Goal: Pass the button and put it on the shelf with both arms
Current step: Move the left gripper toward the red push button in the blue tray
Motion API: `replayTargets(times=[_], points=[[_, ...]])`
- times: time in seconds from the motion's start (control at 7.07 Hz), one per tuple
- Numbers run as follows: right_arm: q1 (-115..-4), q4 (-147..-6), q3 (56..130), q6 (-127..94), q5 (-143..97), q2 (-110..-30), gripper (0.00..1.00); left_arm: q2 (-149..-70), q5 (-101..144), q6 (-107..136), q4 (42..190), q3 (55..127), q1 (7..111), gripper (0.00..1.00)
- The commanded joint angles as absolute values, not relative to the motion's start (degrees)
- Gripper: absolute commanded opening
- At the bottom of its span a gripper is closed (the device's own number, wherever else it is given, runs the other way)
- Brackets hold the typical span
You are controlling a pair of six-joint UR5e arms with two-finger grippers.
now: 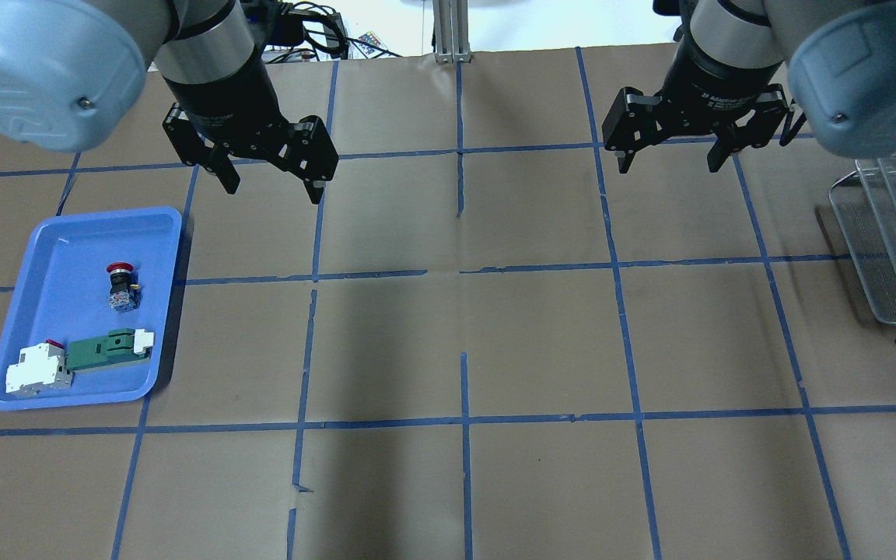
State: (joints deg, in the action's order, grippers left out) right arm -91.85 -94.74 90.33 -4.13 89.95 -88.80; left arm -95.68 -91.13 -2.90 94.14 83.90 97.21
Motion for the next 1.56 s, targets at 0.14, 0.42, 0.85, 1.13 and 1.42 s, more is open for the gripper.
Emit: replayTargets(times=[0.14,0.42,0.85,1.13,1.42], points=[[-91.8,-94.7,90.3,-4.1,89.9,-88.9,1.0,-95.7,-91.1,-3.6,93.6,84.1,96.4,1.0],[-91.8,-94.8,90.4,-4.3,90.0,-89.1,1.0,-97.5,-91.5,-5.5,89.1,85.8,92.6,1.0],[-91.8,-94.8,90.4,-4.9,90.0,-89.1,1.0,-99.2,-91.4,-15.1,75.4,94.6,75.1,1.0],[-91.8,-94.7,90.4,-4.7,90.6,-89.0,1.0,-102.5,-90.8,-16.3,70.0,98.2,65.9,1.0],[-91.8,-94.8,90.4,-4.7,90.4,-88.9,1.0,-106.8,-91.1,-21.3,65.4,100.3,64.8,1.0]])
